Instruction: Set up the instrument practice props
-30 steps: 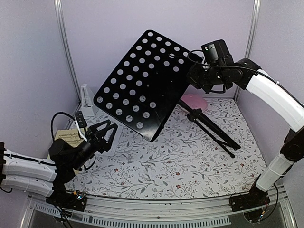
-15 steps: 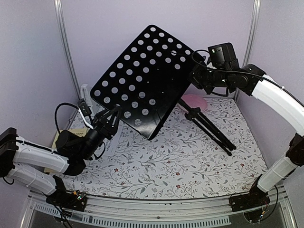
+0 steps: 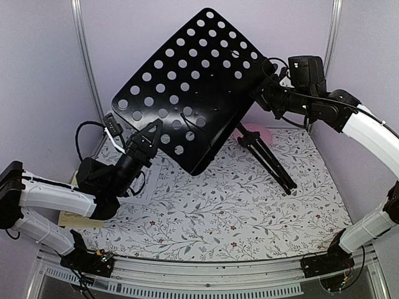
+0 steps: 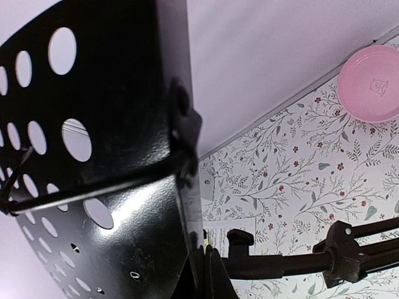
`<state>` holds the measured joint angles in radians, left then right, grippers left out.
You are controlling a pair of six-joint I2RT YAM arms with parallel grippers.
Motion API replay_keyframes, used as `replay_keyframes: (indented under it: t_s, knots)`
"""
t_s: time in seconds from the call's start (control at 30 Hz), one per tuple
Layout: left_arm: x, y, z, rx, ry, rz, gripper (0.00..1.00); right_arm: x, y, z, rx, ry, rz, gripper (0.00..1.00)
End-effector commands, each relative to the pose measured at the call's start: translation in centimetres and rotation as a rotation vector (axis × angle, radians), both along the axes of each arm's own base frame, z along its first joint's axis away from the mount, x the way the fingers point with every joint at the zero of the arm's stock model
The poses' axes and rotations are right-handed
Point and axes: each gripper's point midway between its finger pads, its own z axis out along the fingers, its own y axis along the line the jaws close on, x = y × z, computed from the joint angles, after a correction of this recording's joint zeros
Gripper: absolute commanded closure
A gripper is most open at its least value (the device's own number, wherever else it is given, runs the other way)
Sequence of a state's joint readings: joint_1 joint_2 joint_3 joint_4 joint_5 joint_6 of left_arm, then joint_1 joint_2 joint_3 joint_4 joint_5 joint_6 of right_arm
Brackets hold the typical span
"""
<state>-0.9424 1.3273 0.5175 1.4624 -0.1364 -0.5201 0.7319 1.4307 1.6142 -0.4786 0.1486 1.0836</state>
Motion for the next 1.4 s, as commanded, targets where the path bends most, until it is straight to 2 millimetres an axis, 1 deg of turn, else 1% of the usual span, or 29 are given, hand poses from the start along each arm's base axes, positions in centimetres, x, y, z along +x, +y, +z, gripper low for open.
replay_keyframes:
  t_s: [0.0,0.03,0.07,0.1,0.13,0.23,0.33,0.4,0.43,0.47,0.5,0.57,0.63,0.67,0.7,0.73,0.77,0.8,0.9,0.93,1.03,1.1,1.2,1.37]
  knots:
    - [-0.9,-0.1,3.7,-0.018,-0.097,-0.014,1.0,-2.2,-1.5,12.2,0.332,-0.287,0.01,1.0]
    - [-0.8,-0.3,3.9,-0.001,-0.092,-0.01,1.0,-2.3,-1.8,12.3,0.324,-0.296,0.004,0.98]
    - [-0.7,-0.4,4.3,0.004,-0.093,-0.006,1.0,-2.4,-2.0,12.3,0.32,-0.303,0.0,0.95]
    - [-0.6,-0.3,4.7,0.009,-0.09,0.0,1.0,-2.5,-2.3,12.5,0.312,-0.316,-0.006,0.88]
    - [-0.4,-0.3,5.0,0.013,-0.088,0.004,1.0,-2.6,-2.6,12.4,0.29,-0.331,-0.011,0.75]
    - [0.0,0.0,6.1,0.025,-0.088,0.01,1.0,-3.1,-3.7,12.0,0.243,-0.365,-0.041,0.43]
    - [0.1,-0.2,7.6,0.065,-0.1,0.013,1.0,-3.6,-4.9,11.2,0.153,-0.431,-0.063,0.19]
    - [0.1,-0.1,8.8,0.085,-0.108,0.018,1.0,-4.3,-5.3,10.9,0.074,-0.505,-0.046,0.05]
    - [0.1,0.1,9.5,0.09,-0.112,0.018,1.0,-4.9,-5.6,10.9,0.04,-0.543,-0.039,0.0]
    - [0.1,0.1,10.0,0.101,-0.116,0.015,1.0,-5.2,-5.7,10.3,0.012,-0.566,-0.029,0.01]
    - [0.1,0.2,10.7,0.107,-0.118,0.019,1.0,-5.8,-6.0,10.3,-0.031,-0.62,-0.022,0.01]
    - [0.3,0.2,11.5,0.132,-0.11,0.023,1.0,-6.9,-7.1,10.2,-0.076,-0.683,-0.034,0.01]
    - [0.2,0.3,12.9,0.133,-0.129,0.022,1.0,-7.9,-8.2,9.4,-0.113,-0.721,-0.044,0.01]
    - [0.2,0.3,13.3,0.133,-0.134,0.02,1.0,-9.2,-8.4,9.9,-0.121,-0.776,-0.008,0.01]
    - [0.1,0.3,13.8,0.128,-0.139,0.016,1.0,-10.4,-8.0,10.1,-0.178,-0.856,0.046,0.01]
    - [0.1,0.3,14.2,0.123,-0.145,0.012,1.0,-11.1,-7.5,9.9,-0.222,-0.892,0.091,0.01]
    - [-0.1,0.2,14.8,0.121,-0.155,0.001,1.0,-11.1,-7.3,9.3,-0.282,-0.895,0.112,0.01]
    - [-0.2,0.1,15.4,0.12,-0.166,-0.004,1.0,-10.7,-7.3,8.4,-0.324,-0.863,0.119,0.01]
    - [-0.4,-0.4,16.9,0.143,-0.196,-0.021,1.0,-10.0,-6.1,4.9,-0.458,-0.816,0.2,0.01]
    - [-0.6,-0.5,17.5,0.149,-0.21,-0.023,1.0,-9.6,-5.7,3.6,-0.484,-0.786,0.217,0.01]
    - [-0.9,-0.5,19.1,0.174,-0.234,-0.015,1.0,-8.5,-4.9,0.7,-0.514,-0.696,0.252,0.01]
    - [-1.0,-0.4,20.0,0.189,-0.248,-0.005,1.0,-8.4,-4.3,-0.5,-0.517,-0.666,0.288,0.01]
    - [-1.2,-0.4,21.4,0.199,-0.266,-0.004,1.0,-9.2,-3.3,-2.5,-0.54,-0.703,0.368,0.01]
    - [-1.2,-0.8,22.6,0.208,-0.276,-0.018,1.0,-9.5,-2.7,-5.1,-0.558,-0.746,0.408,0.04]
